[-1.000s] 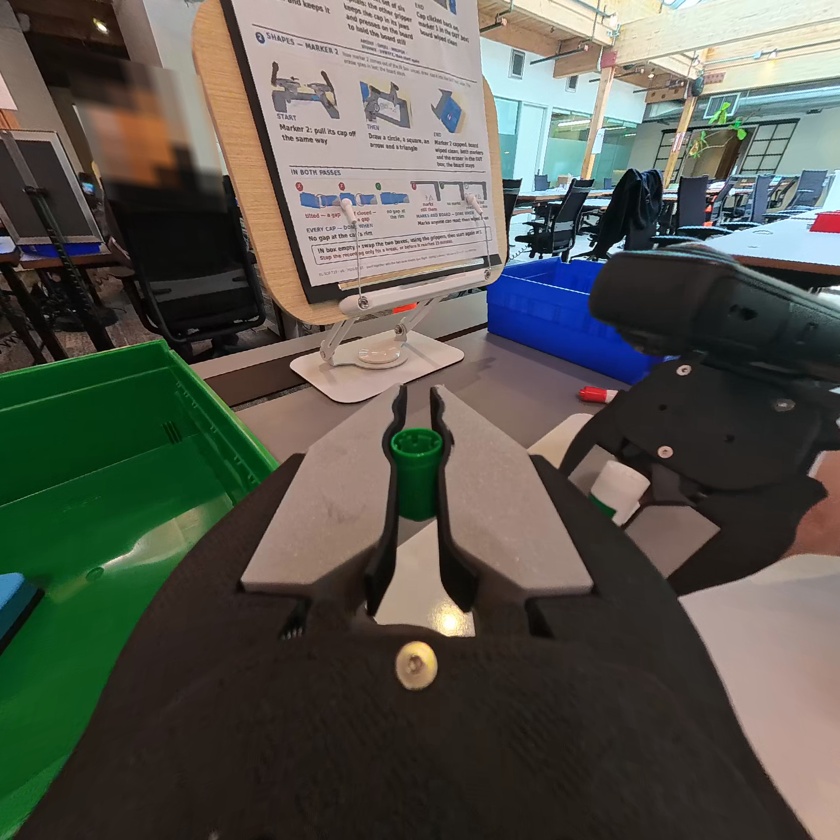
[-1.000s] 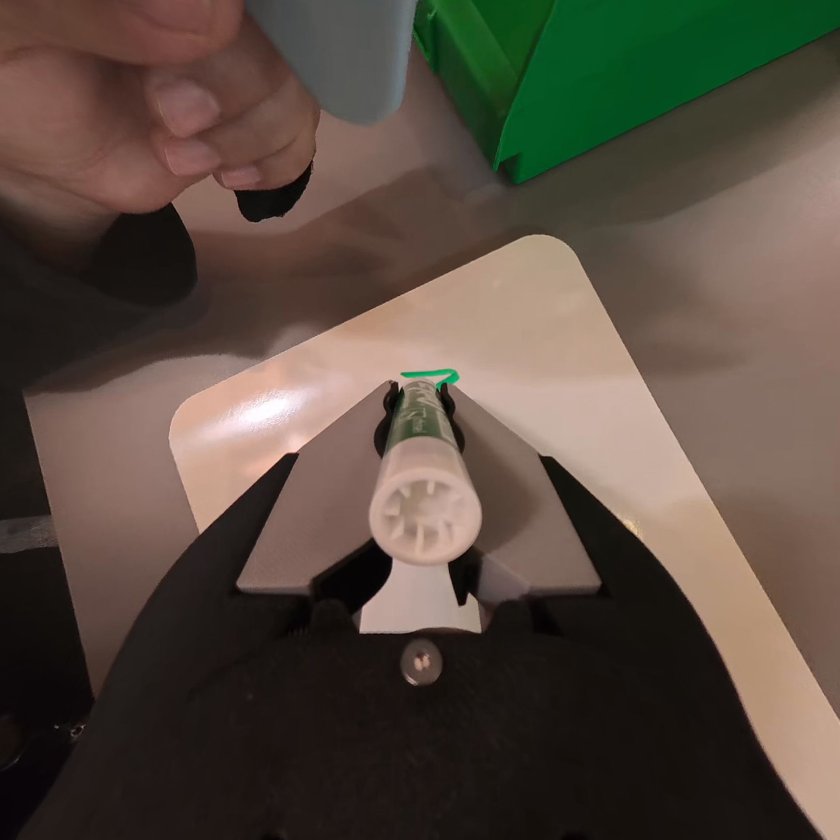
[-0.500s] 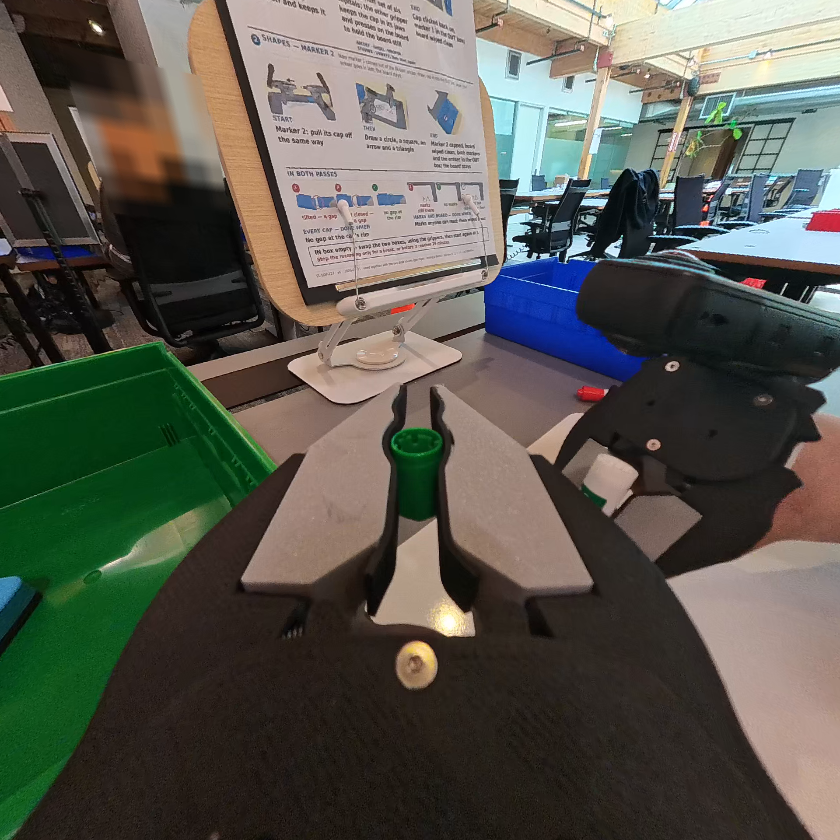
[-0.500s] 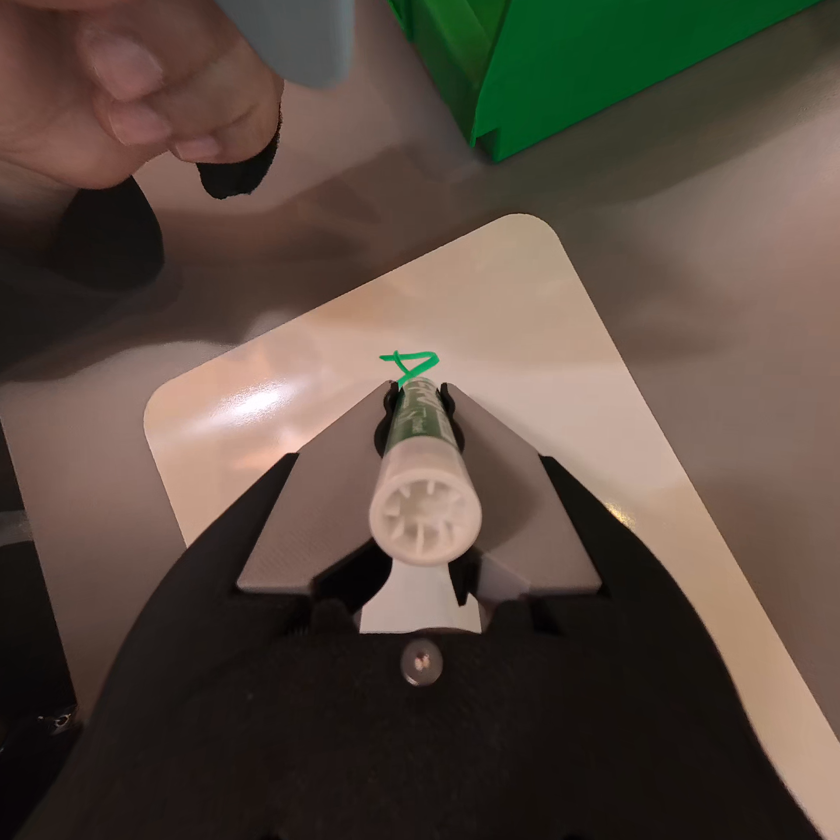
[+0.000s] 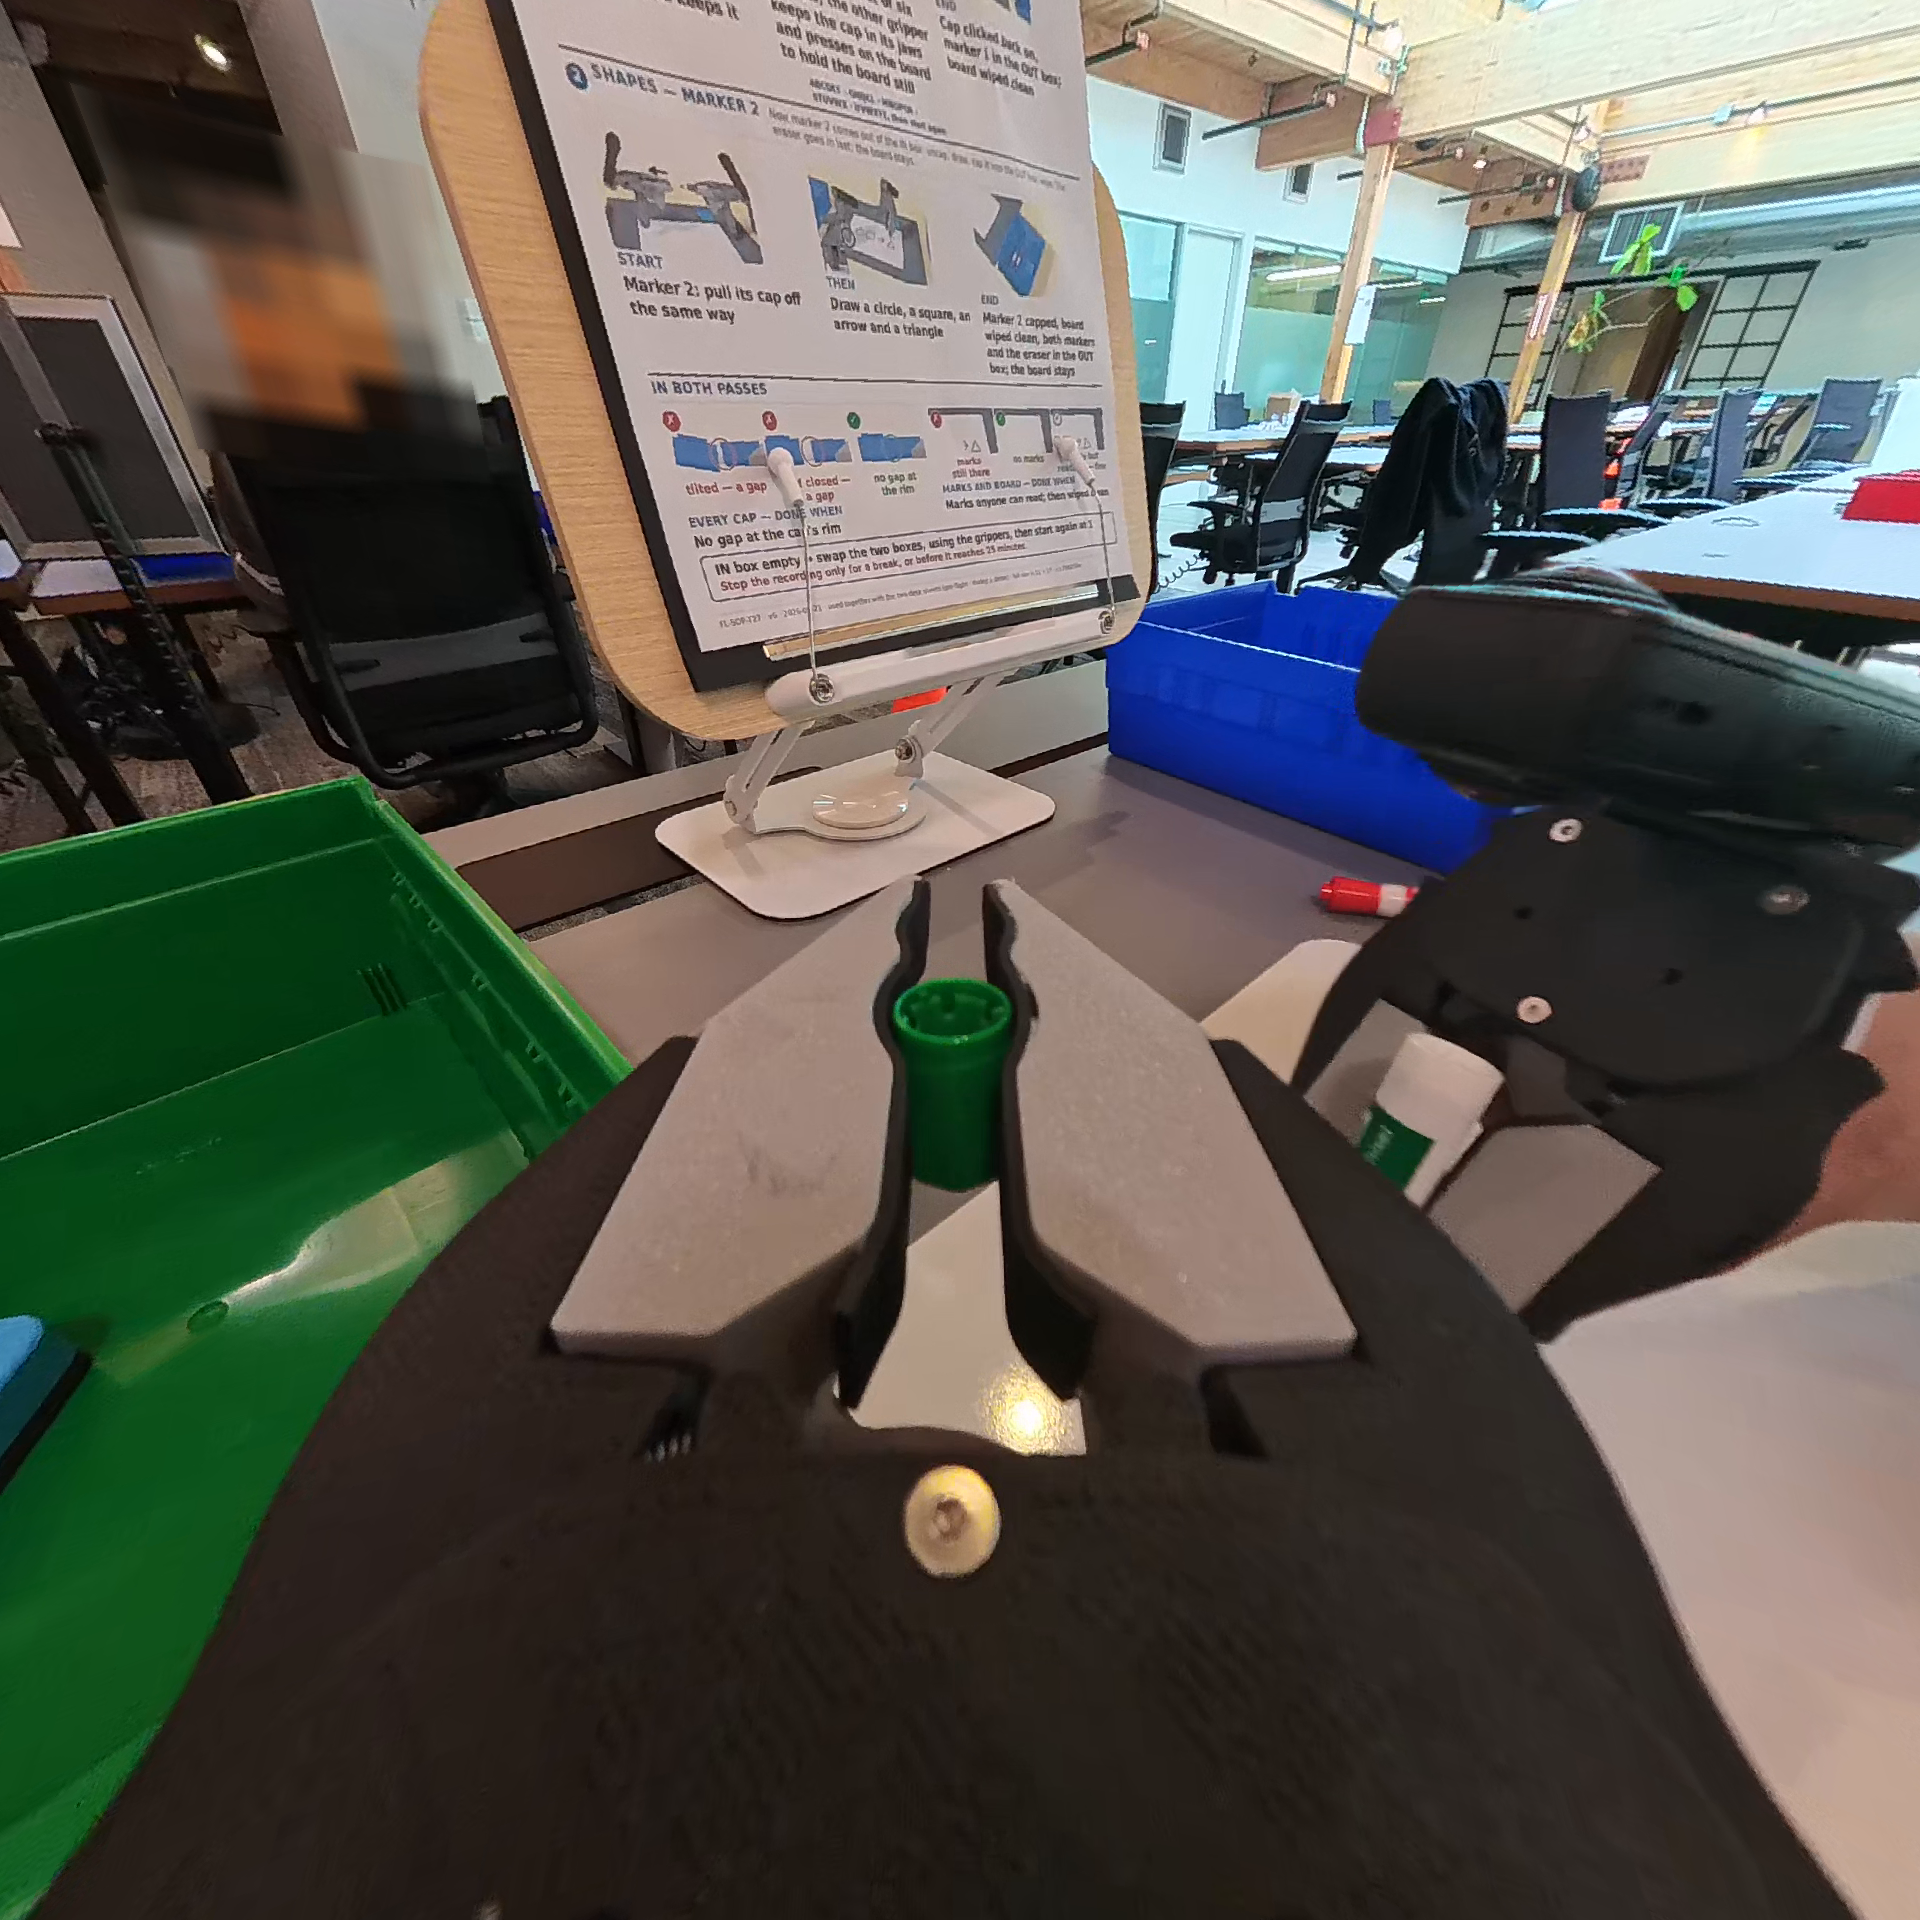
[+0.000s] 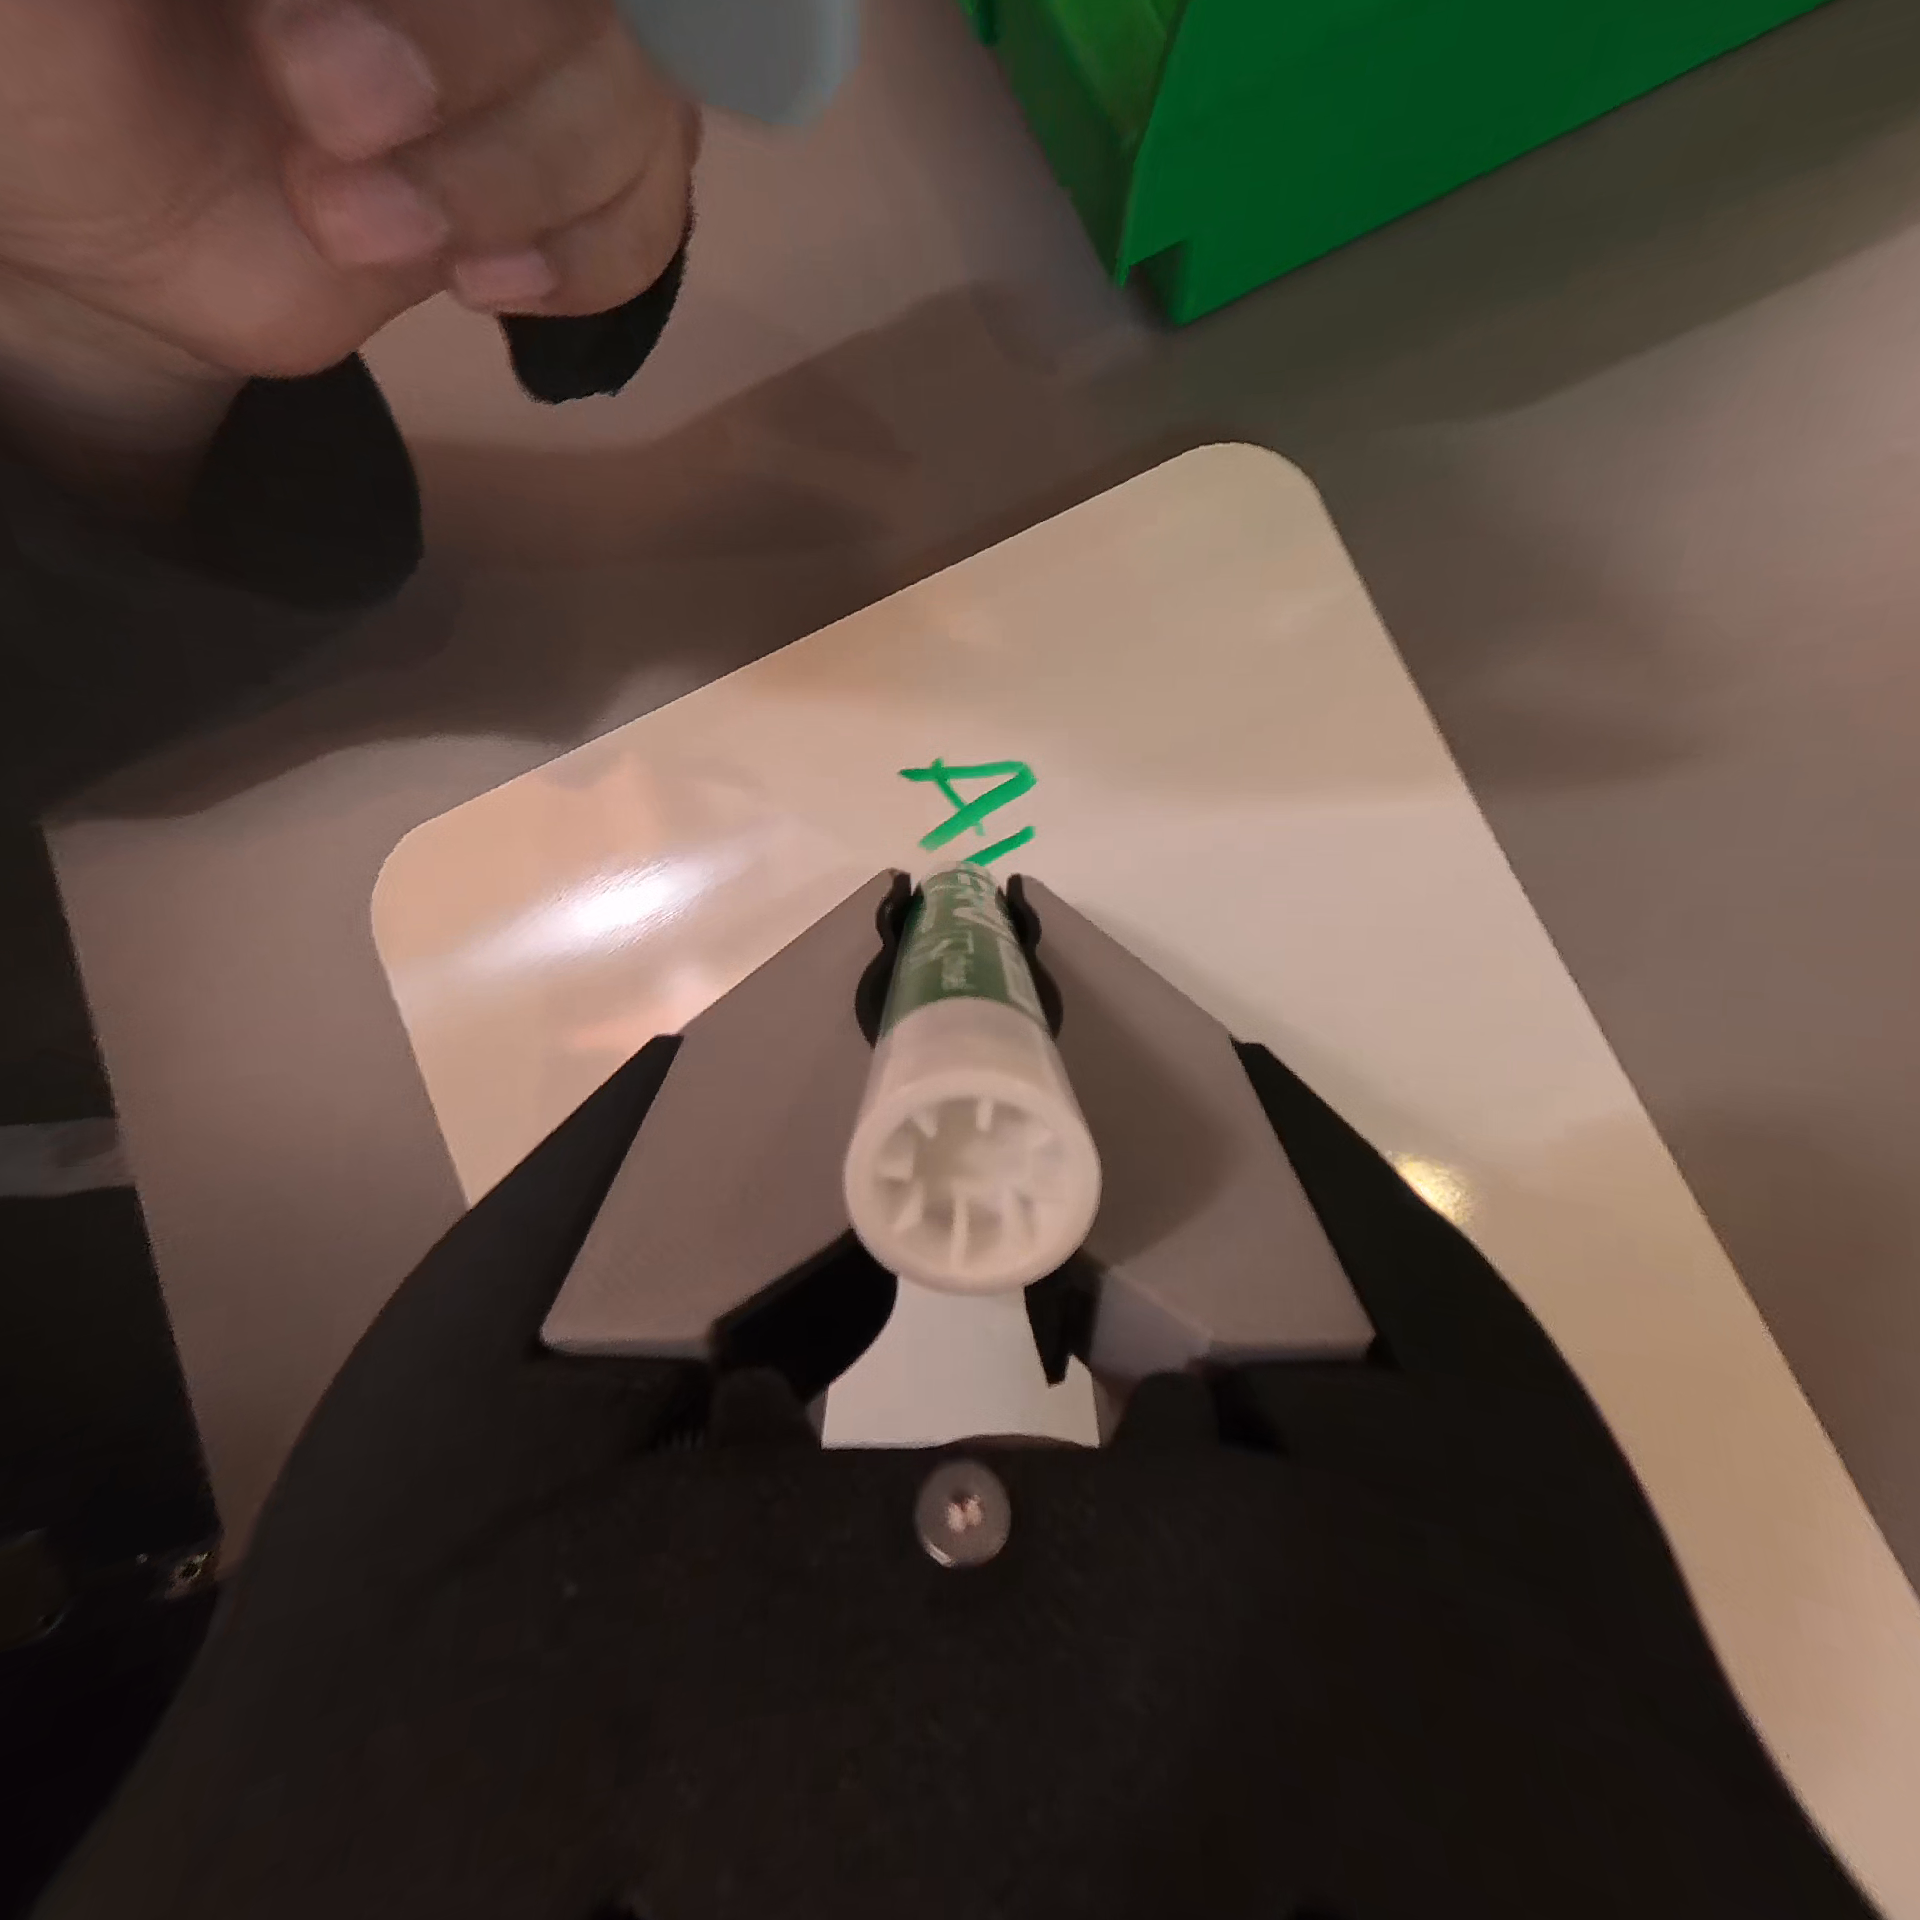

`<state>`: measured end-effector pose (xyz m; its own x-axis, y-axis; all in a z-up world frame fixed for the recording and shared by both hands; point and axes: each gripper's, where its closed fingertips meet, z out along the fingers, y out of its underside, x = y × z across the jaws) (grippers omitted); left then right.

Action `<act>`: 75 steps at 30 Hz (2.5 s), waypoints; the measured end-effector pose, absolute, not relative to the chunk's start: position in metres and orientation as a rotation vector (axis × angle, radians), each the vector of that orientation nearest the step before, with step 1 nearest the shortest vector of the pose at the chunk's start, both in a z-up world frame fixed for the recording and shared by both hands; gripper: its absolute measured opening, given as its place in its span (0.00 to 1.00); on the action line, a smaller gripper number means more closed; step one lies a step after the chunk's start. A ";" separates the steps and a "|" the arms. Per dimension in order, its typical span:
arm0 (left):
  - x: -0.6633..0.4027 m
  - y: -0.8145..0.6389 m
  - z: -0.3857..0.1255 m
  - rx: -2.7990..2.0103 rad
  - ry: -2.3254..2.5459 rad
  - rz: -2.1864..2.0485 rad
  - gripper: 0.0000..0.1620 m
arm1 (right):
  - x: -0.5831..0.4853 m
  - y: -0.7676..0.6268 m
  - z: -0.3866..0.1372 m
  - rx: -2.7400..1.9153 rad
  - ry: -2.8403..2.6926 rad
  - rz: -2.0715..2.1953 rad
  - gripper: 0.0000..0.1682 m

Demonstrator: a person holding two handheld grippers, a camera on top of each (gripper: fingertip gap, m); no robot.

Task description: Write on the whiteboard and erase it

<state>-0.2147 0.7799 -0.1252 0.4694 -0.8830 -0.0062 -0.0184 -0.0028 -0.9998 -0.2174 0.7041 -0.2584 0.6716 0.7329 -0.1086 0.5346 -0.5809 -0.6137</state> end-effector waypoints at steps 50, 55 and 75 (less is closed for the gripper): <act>-0.210 0.777 -0.131 -1.422 0.883 -0.820 0.05 | -0.187 0.719 -0.258 -2.324 -0.903 0.336 0.10; -0.210 0.778 -0.132 -1.426 0.886 -0.817 0.05 | -0.196 0.707 -0.258 -2.334 -0.959 0.384 0.09; -0.209 0.778 -0.133 -1.428 0.892 -0.813 0.05 | -0.175 0.713 -0.258 -2.347 -0.943 0.311 0.09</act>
<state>-0.2087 0.7777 -0.1332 0.4605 -0.8873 -0.0256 -0.0560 -0.0002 -0.9984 -0.1752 0.7132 -0.2579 0.7222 0.6916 0.0014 0.5552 -0.5785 -0.5976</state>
